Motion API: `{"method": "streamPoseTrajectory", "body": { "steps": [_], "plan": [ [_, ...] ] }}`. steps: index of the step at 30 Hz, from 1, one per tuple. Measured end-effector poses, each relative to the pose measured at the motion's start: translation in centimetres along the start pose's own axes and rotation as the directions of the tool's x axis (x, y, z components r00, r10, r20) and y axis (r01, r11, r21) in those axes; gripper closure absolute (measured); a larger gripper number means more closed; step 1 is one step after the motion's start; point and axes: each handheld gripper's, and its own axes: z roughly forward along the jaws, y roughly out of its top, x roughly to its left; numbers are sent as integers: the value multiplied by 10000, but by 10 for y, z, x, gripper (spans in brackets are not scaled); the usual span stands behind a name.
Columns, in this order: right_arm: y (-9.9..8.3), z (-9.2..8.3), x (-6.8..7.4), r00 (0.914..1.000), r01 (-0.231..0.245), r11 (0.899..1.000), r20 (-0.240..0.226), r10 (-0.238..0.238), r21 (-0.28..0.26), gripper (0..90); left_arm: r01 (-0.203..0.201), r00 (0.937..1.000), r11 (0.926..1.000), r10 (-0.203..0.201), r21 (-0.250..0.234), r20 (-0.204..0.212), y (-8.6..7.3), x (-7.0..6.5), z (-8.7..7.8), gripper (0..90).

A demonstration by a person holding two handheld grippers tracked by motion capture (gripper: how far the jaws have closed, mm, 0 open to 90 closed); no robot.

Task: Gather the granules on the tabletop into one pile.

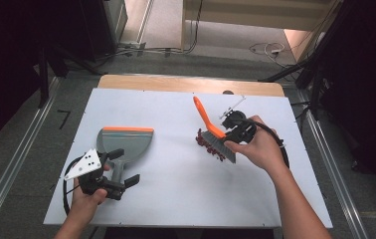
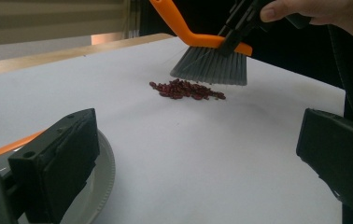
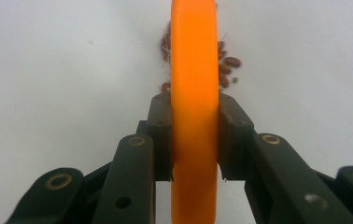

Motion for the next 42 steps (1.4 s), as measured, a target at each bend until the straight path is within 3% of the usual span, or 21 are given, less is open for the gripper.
{"method": "streamPoseTrajectory", "body": {
  "steps": [4,14,17,30,42],
  "plan": [
    [-2,5,6,9957,850,9964,-371,-848,39,688,-2,10000,10000,2,8,7,0,0,0,0],
    [1,19,10,9770,1727,9841,-1341,-1657,421,687,4,10000,10000,-4,11,-23,-1,1,-1,0],
    [3,25,8,9739,1986,9788,-1222,-1912,510,688,-5,10000,10000,5,14,-36,0,1,-1,0],
    [11,33,-12,9742,1866,9818,-1358,-1800,368,687,42,10000,10000,-42,-4,-41,-1,1,-1,0],
    [19,34,-19,9801,1833,9827,-821,-1805,273,687,54,10000,10000,-54,-12,-32,-1,1,-1,0]
  ]
}}
